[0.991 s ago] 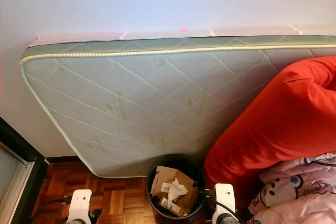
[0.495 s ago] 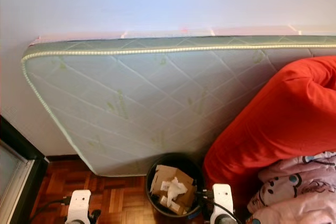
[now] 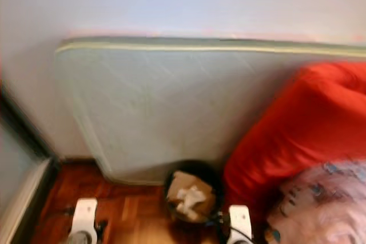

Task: Clean up the room

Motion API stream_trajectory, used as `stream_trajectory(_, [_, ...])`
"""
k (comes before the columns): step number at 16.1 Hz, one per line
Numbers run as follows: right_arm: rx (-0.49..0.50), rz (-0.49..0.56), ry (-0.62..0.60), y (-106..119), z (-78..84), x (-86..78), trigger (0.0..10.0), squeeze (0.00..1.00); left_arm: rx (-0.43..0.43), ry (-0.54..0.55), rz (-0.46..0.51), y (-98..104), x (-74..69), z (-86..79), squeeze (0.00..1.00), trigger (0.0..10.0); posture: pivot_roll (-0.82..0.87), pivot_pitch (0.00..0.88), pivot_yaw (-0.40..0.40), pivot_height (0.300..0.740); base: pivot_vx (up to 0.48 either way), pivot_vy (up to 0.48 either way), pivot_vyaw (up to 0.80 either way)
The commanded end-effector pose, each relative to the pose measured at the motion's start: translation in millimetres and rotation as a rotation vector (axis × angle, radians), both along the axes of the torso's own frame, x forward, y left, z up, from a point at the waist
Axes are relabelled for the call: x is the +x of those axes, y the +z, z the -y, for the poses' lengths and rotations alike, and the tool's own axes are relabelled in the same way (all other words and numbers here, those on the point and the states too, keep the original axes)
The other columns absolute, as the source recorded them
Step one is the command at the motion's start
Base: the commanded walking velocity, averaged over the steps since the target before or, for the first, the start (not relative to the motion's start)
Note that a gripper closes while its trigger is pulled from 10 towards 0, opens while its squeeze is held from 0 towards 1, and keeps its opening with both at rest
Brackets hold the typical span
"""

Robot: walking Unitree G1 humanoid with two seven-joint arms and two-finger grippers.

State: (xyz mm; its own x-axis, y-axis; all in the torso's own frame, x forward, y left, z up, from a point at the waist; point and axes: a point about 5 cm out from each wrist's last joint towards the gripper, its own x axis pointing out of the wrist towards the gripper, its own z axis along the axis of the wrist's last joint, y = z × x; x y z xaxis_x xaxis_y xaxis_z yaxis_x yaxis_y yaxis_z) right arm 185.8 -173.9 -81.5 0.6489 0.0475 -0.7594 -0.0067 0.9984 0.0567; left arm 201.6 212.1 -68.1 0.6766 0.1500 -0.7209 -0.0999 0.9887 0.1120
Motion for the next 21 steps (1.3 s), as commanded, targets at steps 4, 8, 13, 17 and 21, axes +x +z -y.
stream_trajectory(4, [-0.013, -0.001, -0.002, 1.2, 6.5, 1.3, 10.0, 0.00, -0.016, 0.019, -0.054, -8.2, -12.8, 2.9, 0.00, 10.0, -0.09, 0.035, -0.058, 0.740, -0.290, 0.000, 0.00])
stream_trajectory(8, [-0.017, -0.009, 0.001, 0.6, 7.9, 0.0, 10.0, 0.00, -0.017, 0.017, -0.055, -8.3, -12.7, 3.9, 0.00, 10.0, -0.09, 0.039, -0.061, 0.740, -0.290, 0.000, 0.00])
stream_trajectory(13, [-0.014, 0.001, 0.007, 1.9, 7.1, 2.6, 10.0, 0.00, -0.031, -0.002, -0.060, -6.7, -9.3, 2.2, 0.00, 10.0, -0.09, 0.047, -0.064, 0.740, 0.000, 0.000, 0.00])
stream_trajectory(17, [-0.008, -0.024, 0.013, 0.1, 5.9, 0.3, 10.0, 0.00, -0.034, -0.017, -0.060, -6.1, -7.9, 2.7, 0.00, 10.0, -0.09, 0.050, -0.064, 0.740, 0.000, 0.000, -0.34])
stream_trajectory(21, [-0.007, -0.026, 0.014, -0.5, 4.8, -0.8, 10.0, 0.00, -0.037, -0.027, -0.059, -5.7, -6.7, 3.7, 0.00, 10.0, -0.10, 0.056, -0.061, 0.740, 0.000, 0.000, -0.74])
